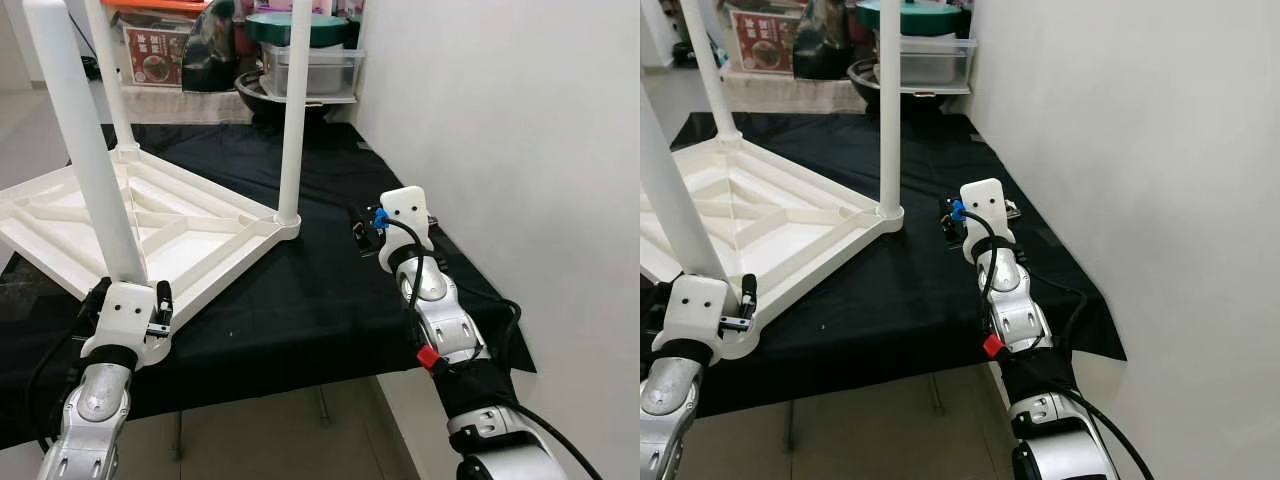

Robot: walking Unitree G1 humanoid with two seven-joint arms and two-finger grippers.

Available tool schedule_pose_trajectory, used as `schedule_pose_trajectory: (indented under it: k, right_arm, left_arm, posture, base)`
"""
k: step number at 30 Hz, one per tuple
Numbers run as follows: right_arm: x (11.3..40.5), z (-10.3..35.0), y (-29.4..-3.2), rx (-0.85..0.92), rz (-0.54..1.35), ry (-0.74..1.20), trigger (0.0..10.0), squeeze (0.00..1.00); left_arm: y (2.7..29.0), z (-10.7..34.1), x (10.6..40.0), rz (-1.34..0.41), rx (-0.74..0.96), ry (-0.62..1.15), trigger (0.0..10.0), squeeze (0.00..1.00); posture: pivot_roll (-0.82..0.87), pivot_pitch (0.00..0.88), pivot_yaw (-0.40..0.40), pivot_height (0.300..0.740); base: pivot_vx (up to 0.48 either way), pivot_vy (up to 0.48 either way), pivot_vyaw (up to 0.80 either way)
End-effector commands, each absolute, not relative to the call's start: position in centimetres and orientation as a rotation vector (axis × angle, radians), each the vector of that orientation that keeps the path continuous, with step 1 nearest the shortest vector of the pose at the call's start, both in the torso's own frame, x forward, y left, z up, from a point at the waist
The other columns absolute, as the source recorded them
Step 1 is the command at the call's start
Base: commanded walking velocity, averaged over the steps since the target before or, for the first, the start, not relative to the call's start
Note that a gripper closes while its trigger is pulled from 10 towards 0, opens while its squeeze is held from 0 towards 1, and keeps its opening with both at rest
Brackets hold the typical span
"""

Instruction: Building children table

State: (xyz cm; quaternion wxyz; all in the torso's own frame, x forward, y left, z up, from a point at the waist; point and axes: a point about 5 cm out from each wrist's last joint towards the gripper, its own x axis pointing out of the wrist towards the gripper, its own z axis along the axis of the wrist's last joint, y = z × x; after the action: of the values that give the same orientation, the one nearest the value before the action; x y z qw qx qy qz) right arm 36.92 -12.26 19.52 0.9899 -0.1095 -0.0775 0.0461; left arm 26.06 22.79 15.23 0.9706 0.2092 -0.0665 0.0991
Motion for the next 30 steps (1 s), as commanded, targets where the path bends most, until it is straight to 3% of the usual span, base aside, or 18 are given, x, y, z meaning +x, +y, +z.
schedule_pose_trajectory:
  k: [1, 8, 15, 16, 17, 18, 20, 30]
  right_arm:
    - [37.1, 19.4, -12.5, -0.216, 0.091, -0.154, 10.0, 0.00]
    - [37.2, 19.3, -12.6, -0.227, 0.096, -0.151, 10.0, 0.00]
    - [37.3, 19.1, -12.8, -0.240, 0.106, -0.146, 10.0, 0.00]
    - [37.3, 19.1, -12.7, -0.242, 0.108, -0.144, 10.0, 0.00]
    - [37.3, 19.1, -12.7, -0.242, 0.108, -0.144, 10.0, 0.00]
    - [37.3, 19.0, -12.7, -0.243, 0.110, -0.142, 10.0, 0.00]
    - [37.2, 18.8, -12.7, -0.246, 0.115, -0.137, 10.0, 0.00]
    - [37.3, 18.5, -12.9, -0.253, 0.115, -0.127, 10.0, 0.00]
  left_arm:
    - [22.1, 15.7, 26.1, 0.158, 0.415, -0.166, 10.0, 1.00]
    - [21.7, 15.4, 25.6, 0.151, 0.410, -0.163, 10.0, 1.00]
    - [25.1, 14.7, 24.5, 0.408, 0.541, -0.070, 10.0, 1.00]
    - [25.6, 14.8, 24.3, 0.445, 0.553, -0.067, 10.0, 0.28]
    - [25.6, 14.8, 24.3, 0.445, 0.553, -0.067, 10.0, 0.28]
    - [26.1, 14.9, 24.2, 0.467, 0.560, -0.069, 10.0, 0.00]
    - [27.1, 15.7, 24.0, 0.523, 0.587, -0.089, 10.0, 0.00]
    - [27.2, 15.7, 24.1, 0.537, 0.584, -0.081, 10.0, 0.00]
  posture:
    - [0.13, 0.000, -0.135, 0.740]
    - [0.14, 0.000, -0.140, 0.740]
    - [0.15, 0.000, -0.146, 0.740]
    - [0.15, 0.000, -0.147, 0.740]
    - [0.15, 0.000, -0.147, 0.740]
    - [0.15, 0.000, -0.148, 0.740]
    - [0.15, 0.000, -0.146, 0.740]
    - [0.14, 0.000, -0.146, 0.740]
  base:
    - [0.000, 0.000, 0.00]
    - [0.000, 0.000, 0.00]
    - [0.000, 0.000, 0.00]
    - [0.000, 0.000, 0.00]
    - [0.000, 0.000, 0.00]
    - [0.000, 0.000, 0.00]
    - [0.000, 0.000, 0.00]
    - [0.000, 0.000, 0.00]
